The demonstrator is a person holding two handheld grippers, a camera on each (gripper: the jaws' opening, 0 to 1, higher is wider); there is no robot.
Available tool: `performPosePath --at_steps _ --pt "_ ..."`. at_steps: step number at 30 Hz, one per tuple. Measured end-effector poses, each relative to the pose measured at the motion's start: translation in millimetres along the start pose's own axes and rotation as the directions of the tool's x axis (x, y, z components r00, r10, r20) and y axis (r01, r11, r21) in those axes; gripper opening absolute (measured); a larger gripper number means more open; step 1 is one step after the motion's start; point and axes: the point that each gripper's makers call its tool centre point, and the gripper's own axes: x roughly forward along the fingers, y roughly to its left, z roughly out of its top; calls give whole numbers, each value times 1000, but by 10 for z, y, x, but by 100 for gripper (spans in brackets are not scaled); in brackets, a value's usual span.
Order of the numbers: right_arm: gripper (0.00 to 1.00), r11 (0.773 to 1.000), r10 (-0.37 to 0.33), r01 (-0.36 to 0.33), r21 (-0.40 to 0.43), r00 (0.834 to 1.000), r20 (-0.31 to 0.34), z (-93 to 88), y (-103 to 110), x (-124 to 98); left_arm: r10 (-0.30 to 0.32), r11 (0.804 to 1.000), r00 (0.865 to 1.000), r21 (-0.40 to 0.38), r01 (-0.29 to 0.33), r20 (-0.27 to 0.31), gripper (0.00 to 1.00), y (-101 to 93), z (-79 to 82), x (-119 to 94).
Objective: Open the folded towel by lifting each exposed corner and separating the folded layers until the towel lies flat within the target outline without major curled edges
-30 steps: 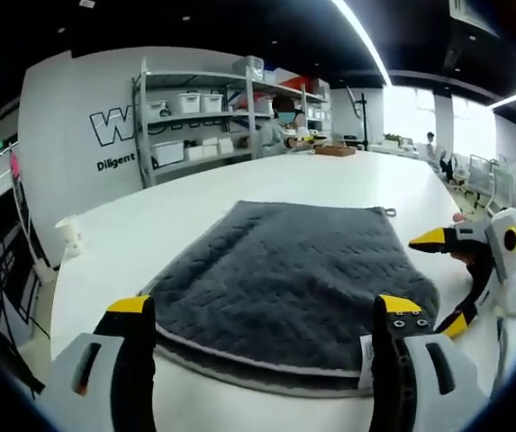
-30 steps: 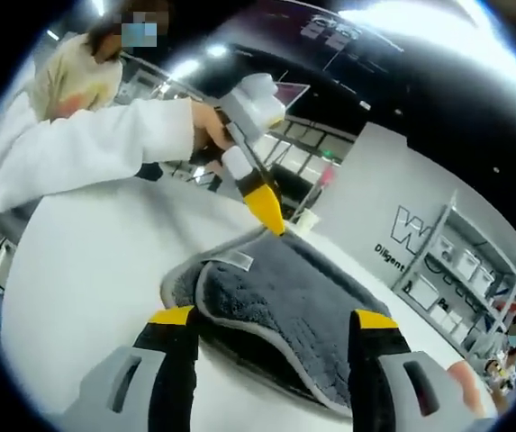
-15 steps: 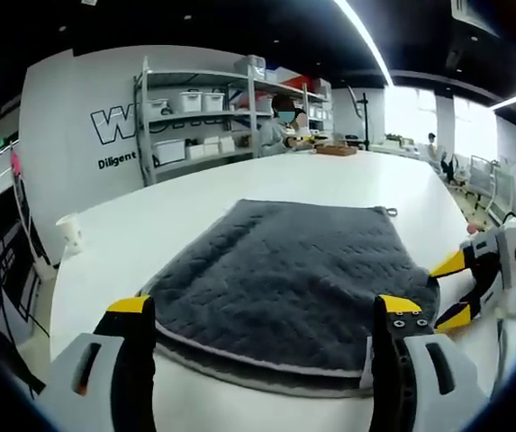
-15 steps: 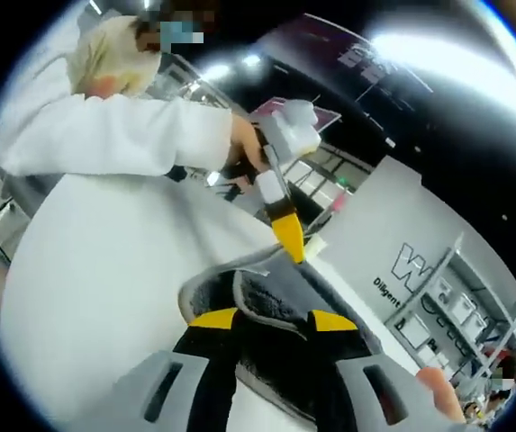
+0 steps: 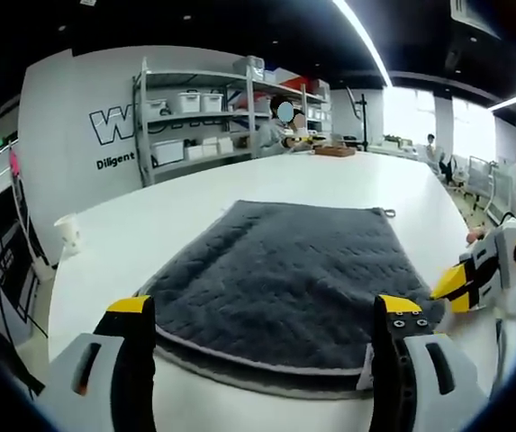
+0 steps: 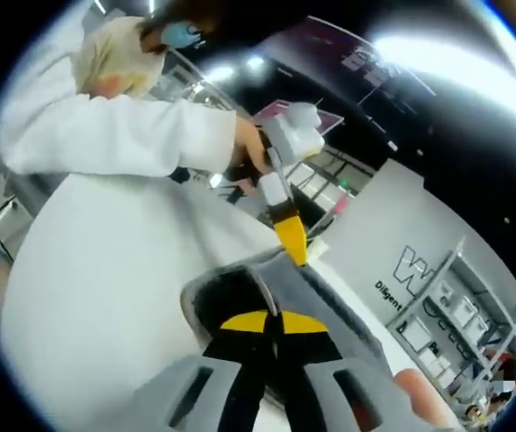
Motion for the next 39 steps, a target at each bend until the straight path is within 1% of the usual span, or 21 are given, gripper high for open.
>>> performPosePath --at_steps 4,6,9,11,14,17,19,20,23,24,26,28,31,35,39 --pt "0 999 -2 2 54 1000 11 18 -29 -11 -1 1000 1000 2 1 5 99 13 17 -11" --pt "0 993 -8 5 114 1000 18 22 -53 -20 0 1000 1000 -5 0 12 99 27 25 -19" --pt "0 977 -3 -2 214 1000 24 3 -92 -29 5 1000 1000 -10 -5 14 99 42 24 -28" --pt "0 960 -10 2 281 1000 29 -26 -141 -35 9 1000 1000 -14 -9 20 99 51 29 -40" --pt "0 925 -27 18 378 999 18 -103 -223 -38 11 1000 1000 -18 -11 28 99 51 40 -49" --pt "0 885 -49 51 463 999 -16 -230 -312 -45 10 1000 1000 -16 -9 28 99 50 40 -49" --pt "0 845 -56 60 531 998 -24 -294 -356 -54 9 1000 1000 -19 -8 30 99 62 44 -42" --pt "0 817 -57 70 572 998 -41 -360 -379 -59 8 1000 1000 -20 -8 30 99 59 40 -42" --pt "0 774 -72 106 624 994 -80 -483 -436 -75 5 1000 1000 -21 -5 29 99 63 40 -33" --pt "0 750 -91 127 649 992 -90 -527 -483 -91 5 1000 1000 -21 -5 29 99 64 41 -32" --pt "0 712 -103 149 686 989 -108 -596 -512 -118 1 1000 1000 -19 -1 31 99 53 43 -28" --pt "0 692 -110 163 703 987 -120 -645 -540 -130 -3 1000 1000 -19 4 28 99 42 32 -22" --pt "0 666 -111 165 728 986 -122 -667 -546 -145 2 1000 1000 -16 -1 21 99 50 18 -17" --pt "0 658 -115 177 731 984 -135 -692 -541 -154 2 1000 1000 -17 -2 26 99 38 26 -28" --pt "0 649 -124 187 737 982 -140 -708 -556 -167 3 1000 1000 -14 -3 20 99 36 5 -21"
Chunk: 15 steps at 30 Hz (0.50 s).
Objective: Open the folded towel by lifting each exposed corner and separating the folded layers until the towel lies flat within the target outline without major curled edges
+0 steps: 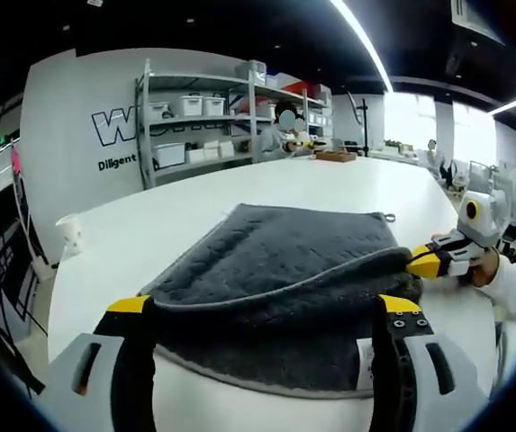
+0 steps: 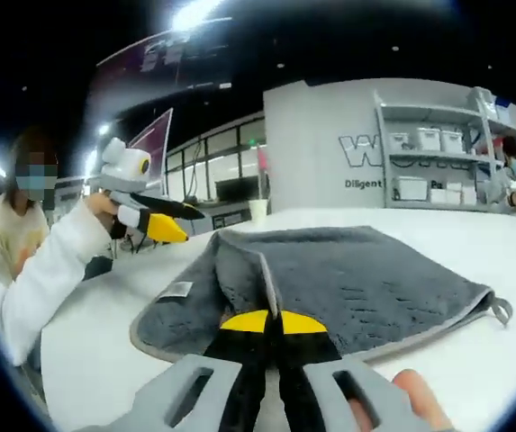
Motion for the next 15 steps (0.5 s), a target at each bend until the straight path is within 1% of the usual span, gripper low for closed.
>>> performPosePath --at_steps 6,8,11,15 --pt "0 1000 -2 2 21 1000 -11 -23 -63 25 -2 1000 1000 -1 2 -12 99 11 -36 26" --pt "0 999 1 0 43 1000 -22 -45 -84 28 -1 1000 1000 -5 1 -17 99 32 -51 34" --pt "0 998 -4 4 55 1000 -11 -30 -117 3 4 1000 1000 -6 -4 -21 99 38 -65 31" --pt "0 997 -10 11 79 1000 -12 -31 -226 12 1 1000 1000 -9 -1 -22 99 15 -80 34"
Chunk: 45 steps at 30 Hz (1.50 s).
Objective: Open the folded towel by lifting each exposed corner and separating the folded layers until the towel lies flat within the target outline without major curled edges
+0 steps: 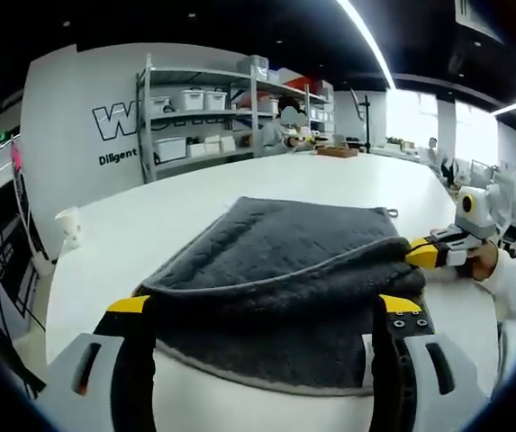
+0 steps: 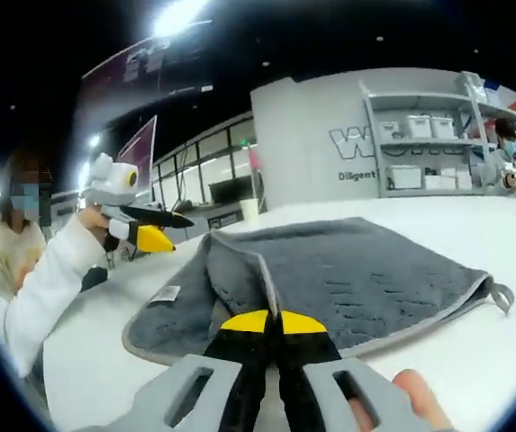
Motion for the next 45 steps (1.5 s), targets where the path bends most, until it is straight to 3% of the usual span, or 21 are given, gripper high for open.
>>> performPosePath --at_steps 7,26,35,45 --pt "0 1000 -13 13 11 1000 -4 10 -136 -3 -5 1000 1000 0 5 -8 99 -6 -18 19" --pt "0 999 51 -51 -6 999 5 70 -323 -15 0 1000 1000 2 0 -12 99 1 -26 17" --pt "0 992 84 -84 -94 996 -4 92 -382 10 -2 1000 1000 -2 2 -21 99 0 -54 40" --pt "0 988 52 -51 -149 999 3 146 -595 10 0 1000 999 4 0 -35 99 1 -76 61"
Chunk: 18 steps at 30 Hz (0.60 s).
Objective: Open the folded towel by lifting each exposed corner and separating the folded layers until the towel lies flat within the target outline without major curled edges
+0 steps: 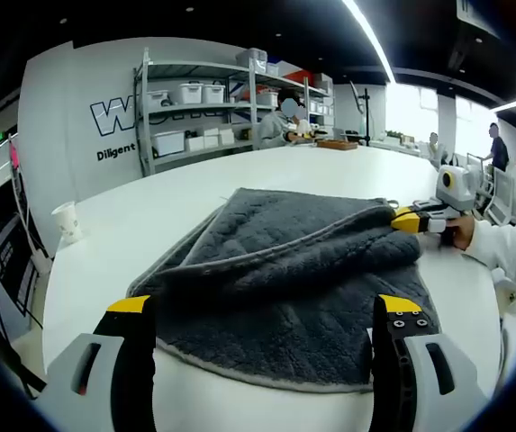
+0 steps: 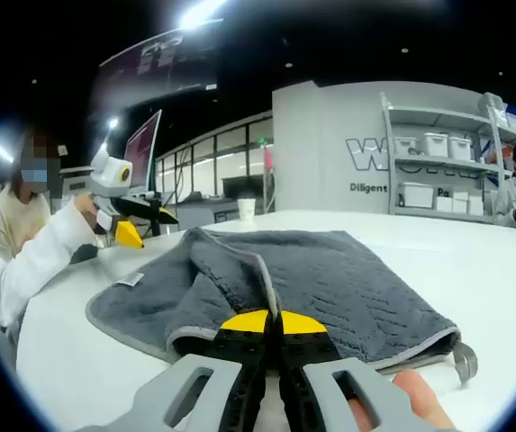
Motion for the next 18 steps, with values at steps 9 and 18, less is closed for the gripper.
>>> performPosePath --at_steps 9,18 --pt "0 998 -55 55 -5 998 -3 -1 -291 -37 1 1000 1000 2 -1 -6 99 14 -7 13" --pt "0 996 -95 95 -6 996 -1 -4 -523 -103 0 1000 1000 4 0 -17 99 -5 -46 26"
